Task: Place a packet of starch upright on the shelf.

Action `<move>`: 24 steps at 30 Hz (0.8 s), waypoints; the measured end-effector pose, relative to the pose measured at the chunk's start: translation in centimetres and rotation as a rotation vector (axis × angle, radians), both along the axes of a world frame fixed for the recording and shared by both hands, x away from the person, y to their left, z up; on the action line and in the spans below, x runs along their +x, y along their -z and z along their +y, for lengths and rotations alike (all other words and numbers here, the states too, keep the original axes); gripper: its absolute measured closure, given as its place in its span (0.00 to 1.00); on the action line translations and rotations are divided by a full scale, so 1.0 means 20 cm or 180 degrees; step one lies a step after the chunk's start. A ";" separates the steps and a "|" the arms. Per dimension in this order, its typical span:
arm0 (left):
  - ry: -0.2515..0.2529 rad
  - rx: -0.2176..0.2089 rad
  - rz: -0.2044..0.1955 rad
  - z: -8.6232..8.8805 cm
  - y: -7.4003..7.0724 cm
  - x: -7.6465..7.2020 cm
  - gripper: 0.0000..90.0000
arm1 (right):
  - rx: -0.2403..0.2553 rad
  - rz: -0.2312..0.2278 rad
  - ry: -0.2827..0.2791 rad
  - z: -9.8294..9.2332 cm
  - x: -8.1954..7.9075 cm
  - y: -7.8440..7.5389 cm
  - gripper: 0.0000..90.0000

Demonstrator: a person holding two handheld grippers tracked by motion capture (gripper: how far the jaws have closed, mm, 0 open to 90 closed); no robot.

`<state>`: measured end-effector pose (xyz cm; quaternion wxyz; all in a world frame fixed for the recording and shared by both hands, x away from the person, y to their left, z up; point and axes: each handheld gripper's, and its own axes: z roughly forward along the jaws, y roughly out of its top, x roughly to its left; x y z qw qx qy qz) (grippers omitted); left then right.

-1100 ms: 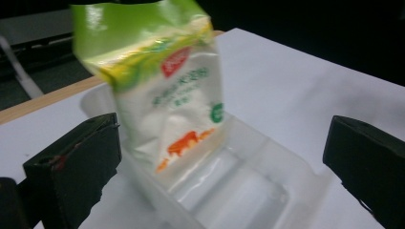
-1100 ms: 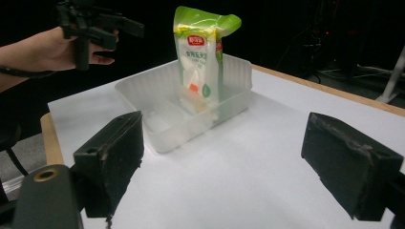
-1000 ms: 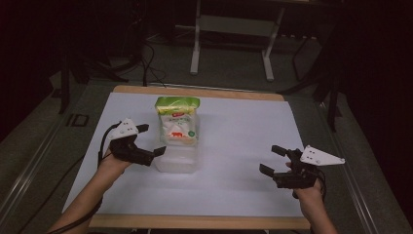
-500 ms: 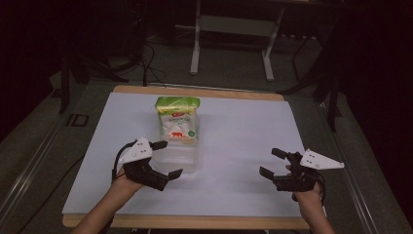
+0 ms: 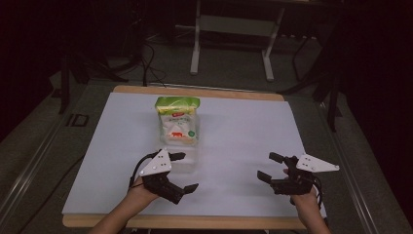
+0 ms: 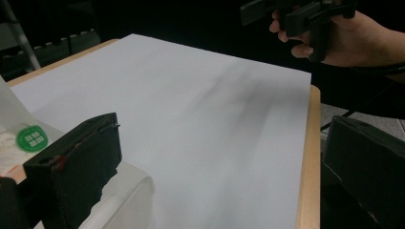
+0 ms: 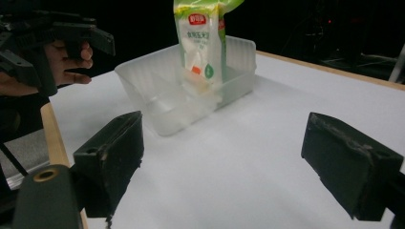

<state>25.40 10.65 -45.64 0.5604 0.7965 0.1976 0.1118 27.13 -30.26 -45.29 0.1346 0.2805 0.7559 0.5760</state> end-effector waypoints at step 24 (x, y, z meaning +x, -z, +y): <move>0.0333 0.0142 -0.0083 -0.08 0.20 -0.03 0.00 | -0.0062 -0.0076 -0.0217 0.05 -0.02 0.10 0.16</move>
